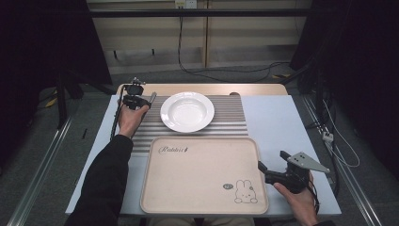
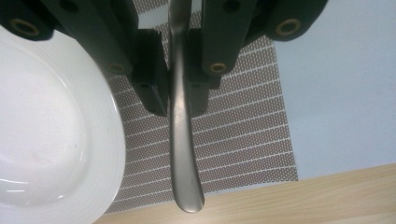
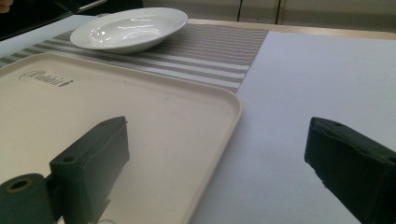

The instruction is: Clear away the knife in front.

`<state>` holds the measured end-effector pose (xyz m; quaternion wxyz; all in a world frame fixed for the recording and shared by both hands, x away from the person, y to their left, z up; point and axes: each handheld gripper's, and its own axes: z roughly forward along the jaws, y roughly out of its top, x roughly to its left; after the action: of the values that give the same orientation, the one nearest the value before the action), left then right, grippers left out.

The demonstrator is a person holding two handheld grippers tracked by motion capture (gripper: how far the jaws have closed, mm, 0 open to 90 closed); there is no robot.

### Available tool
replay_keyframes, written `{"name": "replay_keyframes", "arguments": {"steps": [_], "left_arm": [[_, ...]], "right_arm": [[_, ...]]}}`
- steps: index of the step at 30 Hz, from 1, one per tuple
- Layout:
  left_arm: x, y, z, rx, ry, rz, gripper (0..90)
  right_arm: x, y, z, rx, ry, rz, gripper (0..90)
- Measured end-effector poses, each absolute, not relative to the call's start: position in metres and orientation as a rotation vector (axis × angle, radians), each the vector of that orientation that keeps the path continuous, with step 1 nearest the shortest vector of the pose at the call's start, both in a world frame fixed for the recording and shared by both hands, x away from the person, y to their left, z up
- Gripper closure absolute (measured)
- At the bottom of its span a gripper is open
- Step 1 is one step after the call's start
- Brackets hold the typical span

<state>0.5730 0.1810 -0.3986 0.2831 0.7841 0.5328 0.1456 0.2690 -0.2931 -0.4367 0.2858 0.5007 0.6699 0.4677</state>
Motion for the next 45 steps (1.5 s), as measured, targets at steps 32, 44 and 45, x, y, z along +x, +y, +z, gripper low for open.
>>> {"name": "replay_keyframes", "arguments": {"steps": [32, 44, 45], "left_arm": [[0.504, 0.167, -0.361, 2.133, 1.255, 0.442, 79.9], [0.48, 0.164, -0.364, 2.147, 1.251, 0.415, 79.9], [0.479, 0.163, -0.365, 2.157, 1.242, 0.415, 79.9]], "right_arm": [[0.27, -0.292, -0.436, 1.333, 1.791, 1.246, 6.3], [0.269, -0.292, -0.436, 1.33, 1.792, 1.244, 6.2], [0.27, -0.292, -0.436, 1.33, 1.791, 1.244, 6.2]]}}
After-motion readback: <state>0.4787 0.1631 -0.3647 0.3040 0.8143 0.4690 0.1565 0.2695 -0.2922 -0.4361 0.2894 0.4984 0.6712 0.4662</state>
